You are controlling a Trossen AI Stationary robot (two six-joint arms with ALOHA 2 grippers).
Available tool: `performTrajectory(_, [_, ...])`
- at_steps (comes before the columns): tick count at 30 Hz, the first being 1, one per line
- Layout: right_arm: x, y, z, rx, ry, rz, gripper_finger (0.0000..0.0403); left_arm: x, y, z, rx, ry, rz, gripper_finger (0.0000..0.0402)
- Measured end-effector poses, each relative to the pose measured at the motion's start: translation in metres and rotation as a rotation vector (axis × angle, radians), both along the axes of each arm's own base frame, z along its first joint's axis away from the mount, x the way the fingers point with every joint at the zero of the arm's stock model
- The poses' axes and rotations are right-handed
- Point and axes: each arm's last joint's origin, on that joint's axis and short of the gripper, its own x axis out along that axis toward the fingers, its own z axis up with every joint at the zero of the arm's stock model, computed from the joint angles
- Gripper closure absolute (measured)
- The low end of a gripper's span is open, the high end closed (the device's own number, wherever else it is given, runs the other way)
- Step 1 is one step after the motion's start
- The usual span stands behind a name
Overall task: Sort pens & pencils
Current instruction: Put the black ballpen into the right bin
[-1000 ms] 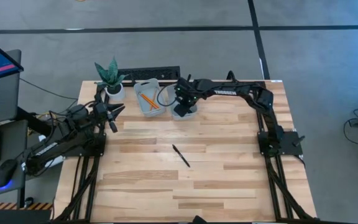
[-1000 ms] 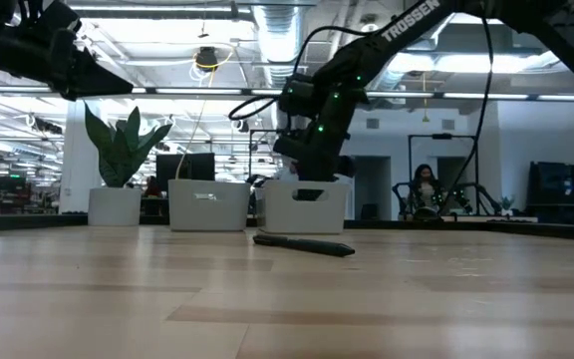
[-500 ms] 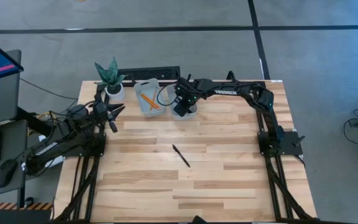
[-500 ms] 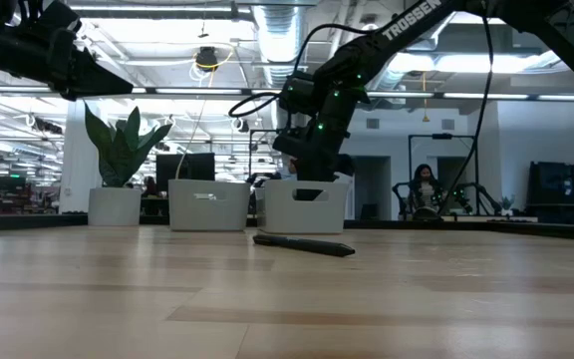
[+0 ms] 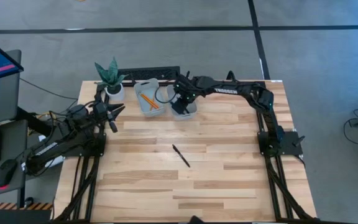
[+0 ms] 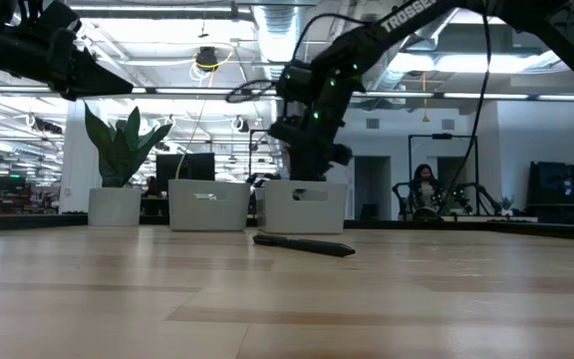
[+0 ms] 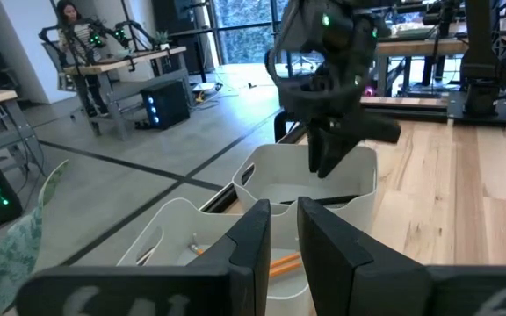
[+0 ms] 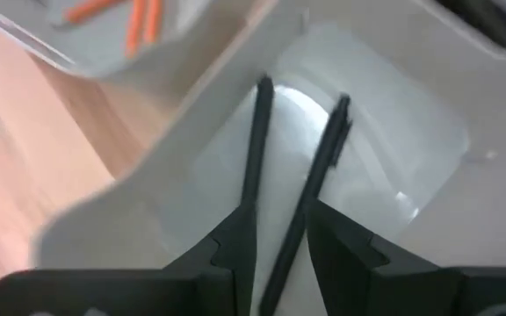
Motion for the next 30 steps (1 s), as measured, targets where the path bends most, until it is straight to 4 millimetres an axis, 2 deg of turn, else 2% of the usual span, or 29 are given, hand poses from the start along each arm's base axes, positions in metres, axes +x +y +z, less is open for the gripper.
performTrajectory(8, [0.014, 0.016, 0.059, -0.023, -0.035, 0.062, 0.0280, 0.000, 0.000, 0.000, 0.000, 0.001, 0.000, 0.0349])
performTrajectory(17, [0.019, 0.062, 0.115, -0.043, -0.044, 0.202, 0.0280, 0.000, 0.000, 0.000, 0.000, 0.001, -0.001, 0.0349])
performTrajectory(21, [0.023, 0.093, 0.125, -0.041, -0.048, 0.270, 0.0280, 0.000, 0.000, 0.000, 0.000, 0.001, 0.000, 0.0349])
performTrajectory(30, [0.019, 0.150, 0.119, 0.009, 0.073, 0.334, 0.0280, 0.000, 0.000, 0.000, 0.000, 0.000, 0.000, 0.0349])
